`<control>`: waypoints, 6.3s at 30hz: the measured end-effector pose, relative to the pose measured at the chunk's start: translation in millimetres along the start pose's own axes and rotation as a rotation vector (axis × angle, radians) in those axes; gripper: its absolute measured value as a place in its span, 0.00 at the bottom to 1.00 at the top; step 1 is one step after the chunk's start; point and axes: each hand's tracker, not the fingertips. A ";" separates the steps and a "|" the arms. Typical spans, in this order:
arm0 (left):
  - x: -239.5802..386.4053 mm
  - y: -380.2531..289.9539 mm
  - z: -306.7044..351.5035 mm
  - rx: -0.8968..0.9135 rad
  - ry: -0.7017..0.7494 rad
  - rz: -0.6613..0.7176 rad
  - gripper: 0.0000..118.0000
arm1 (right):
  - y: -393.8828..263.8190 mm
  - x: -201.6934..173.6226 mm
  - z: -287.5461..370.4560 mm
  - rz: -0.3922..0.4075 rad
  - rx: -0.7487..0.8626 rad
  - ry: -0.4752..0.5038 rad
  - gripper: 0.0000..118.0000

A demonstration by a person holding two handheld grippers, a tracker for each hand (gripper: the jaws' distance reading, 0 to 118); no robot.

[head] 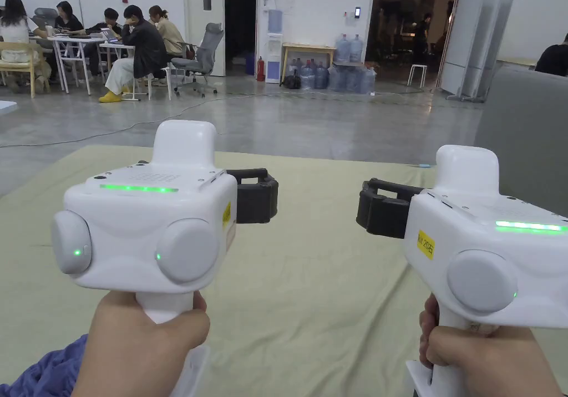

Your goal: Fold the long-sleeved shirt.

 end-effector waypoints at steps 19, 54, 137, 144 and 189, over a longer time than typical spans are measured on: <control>2.2 1.0 3.4 0.025 0.030 -0.016 0.97 | -0.9 -0.2 -0.5 -0.004 0.001 -0.002 0.99; -246.0 -136.2 -56.7 -0.426 0.189 0.271 1.00 | -78.7 -205.7 -56.0 0.240 -0.154 0.596 0.00; 7.0 -231.8 -377.2 -0.919 -0.185 0.112 0.96 | -160.0 118.2 -89.8 -0.182 -0.534 0.110 0.00; 29.4 -253.7 -412.3 -0.981 -0.180 -0.032 0.40 | -175.3 138.5 -109.4 -0.180 -0.612 0.023 0.00; -109.6 212.8 -306.9 -0.218 -0.186 0.228 0.01 | 210.4 82.0 -271.3 0.102 -0.259 0.024 0.01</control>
